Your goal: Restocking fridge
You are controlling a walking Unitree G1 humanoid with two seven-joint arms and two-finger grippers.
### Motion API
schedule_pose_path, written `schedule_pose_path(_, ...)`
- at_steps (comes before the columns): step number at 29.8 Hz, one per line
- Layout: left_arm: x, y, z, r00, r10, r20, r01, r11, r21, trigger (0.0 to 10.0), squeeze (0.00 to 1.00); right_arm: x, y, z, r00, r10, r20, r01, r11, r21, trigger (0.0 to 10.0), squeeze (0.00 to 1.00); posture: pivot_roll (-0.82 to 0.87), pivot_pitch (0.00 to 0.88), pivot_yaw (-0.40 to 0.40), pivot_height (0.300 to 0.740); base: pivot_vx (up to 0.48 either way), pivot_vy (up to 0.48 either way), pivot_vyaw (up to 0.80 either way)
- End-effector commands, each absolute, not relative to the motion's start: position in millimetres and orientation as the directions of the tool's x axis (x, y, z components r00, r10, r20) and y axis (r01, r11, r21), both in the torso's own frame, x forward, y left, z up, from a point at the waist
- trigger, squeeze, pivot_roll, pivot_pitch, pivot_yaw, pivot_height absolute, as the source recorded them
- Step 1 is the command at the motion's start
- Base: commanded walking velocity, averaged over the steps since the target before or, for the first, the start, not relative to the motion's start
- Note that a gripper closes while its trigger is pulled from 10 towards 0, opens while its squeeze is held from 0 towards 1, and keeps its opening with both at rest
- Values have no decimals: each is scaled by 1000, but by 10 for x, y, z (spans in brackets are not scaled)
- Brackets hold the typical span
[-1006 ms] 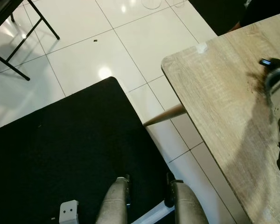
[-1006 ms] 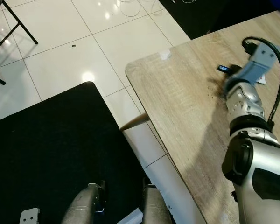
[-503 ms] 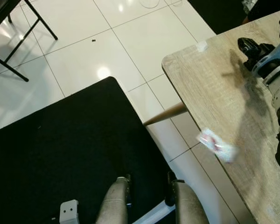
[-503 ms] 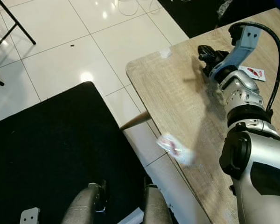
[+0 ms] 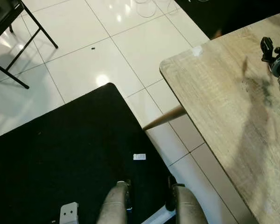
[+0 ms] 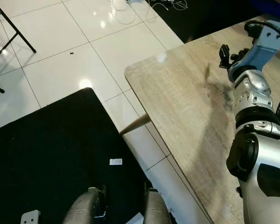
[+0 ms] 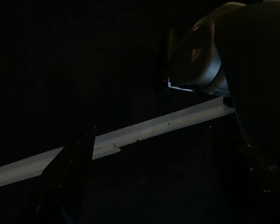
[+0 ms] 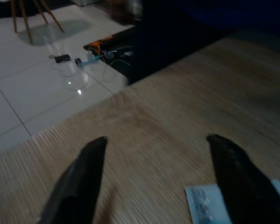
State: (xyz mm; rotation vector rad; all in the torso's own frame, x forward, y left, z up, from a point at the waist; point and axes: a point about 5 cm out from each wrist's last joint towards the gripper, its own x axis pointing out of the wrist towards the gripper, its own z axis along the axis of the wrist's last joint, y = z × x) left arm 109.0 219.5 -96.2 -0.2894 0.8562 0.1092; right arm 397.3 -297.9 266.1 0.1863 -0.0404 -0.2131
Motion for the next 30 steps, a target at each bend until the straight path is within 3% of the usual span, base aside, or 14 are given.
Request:
schedule_pose_path(1,972,2024,-1034,606,-88,-790,-176,955,-241,10000,0,3923,-3081,2546,965,-260,-35,262,949,176,10000,1000,46,281,-102,740,0,0,0)
schedule_pose_path(6,950,2006,-1044,600,-86,-795,-182,953,-241,10000,0,3916,-3100,2519,949,-311,-51,315,932,180,10000,1000,47,285,-111,740,0,0,0)
schedule_pose_path(13,868,1974,-1068,582,-92,-808,-184,953,-241,10000,0,3867,-3151,2305,894,-419,-159,448,846,288,10000,1000,46,297,-116,740,0,0,0)
schedule_pose_path(14,855,1970,-1070,581,-93,-809,-183,953,-241,10000,0,3869,-3131,2267,890,-421,-177,457,834,311,10000,929,46,303,-118,740,0,0,0)
schedule_pose_path(15,842,1967,-1073,580,-94,-809,-183,953,-241,10000,0,3871,-3111,2228,884,-427,-193,468,821,328,10000,247,47,307,-120,740,0,0,0)
schedule_pose_path(17,835,1966,-1074,579,-94,-810,-184,953,-242,10000,0,3871,-3100,2205,880,-430,-202,475,813,337,10000,247,47,307,-120,740,0,0,0)
schedule_pose_path(18,822,1964,-1076,578,-94,-811,-184,953,-241,10000,0,3877,-3078,2186,880,-427,-207,474,803,360,10000,0,53,313,-121,740,0,0,0)
schedule_pose_path(30,649,1940,-1093,573,-96,-814,-189,951,-245,10000,0,3877,-3060,2152,862,-454,-225,504,724,470,10000,0,67,366,-133,740,0,0,0)
